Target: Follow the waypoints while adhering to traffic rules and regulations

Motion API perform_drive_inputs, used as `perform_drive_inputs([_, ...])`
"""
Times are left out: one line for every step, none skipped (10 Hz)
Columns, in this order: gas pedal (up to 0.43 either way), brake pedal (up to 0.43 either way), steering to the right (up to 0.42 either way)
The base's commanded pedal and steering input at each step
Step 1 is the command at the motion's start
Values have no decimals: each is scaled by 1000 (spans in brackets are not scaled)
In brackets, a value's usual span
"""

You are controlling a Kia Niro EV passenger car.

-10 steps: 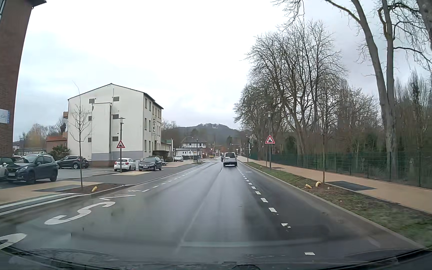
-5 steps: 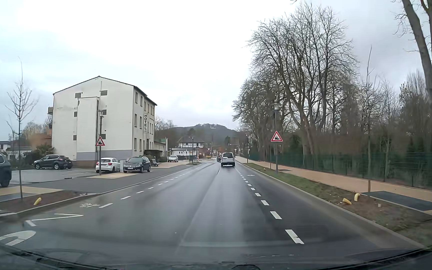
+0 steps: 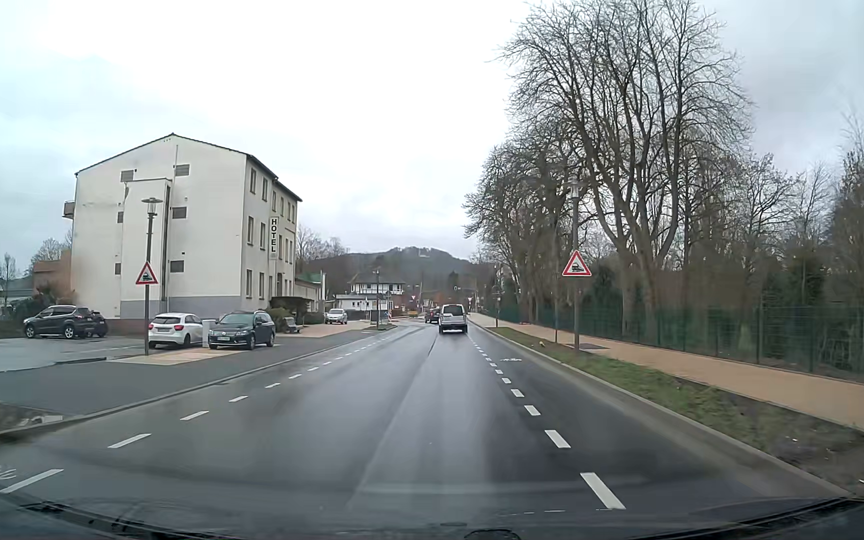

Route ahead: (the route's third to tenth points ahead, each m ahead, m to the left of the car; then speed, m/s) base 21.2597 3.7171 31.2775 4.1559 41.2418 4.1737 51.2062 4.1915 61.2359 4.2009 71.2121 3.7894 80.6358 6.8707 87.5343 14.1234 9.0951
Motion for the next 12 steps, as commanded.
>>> perform_drive_inputs([138,0,0])
perform_drive_inputs([150,0,1])
perform_drive_inputs([150,0,2])
perform_drive_inputs([157,0,2])
perform_drive_inputs([177,0,2])
perform_drive_inputs([177,0,3])
perform_drive_inputs([177,0,4])
perform_drive_inputs([177,0,5])
perform_drive_inputs([177,0,4])
perform_drive_inputs([177,0,4])
perform_drive_inputs([177,0,5])
perform_drive_inputs([169,0,5])
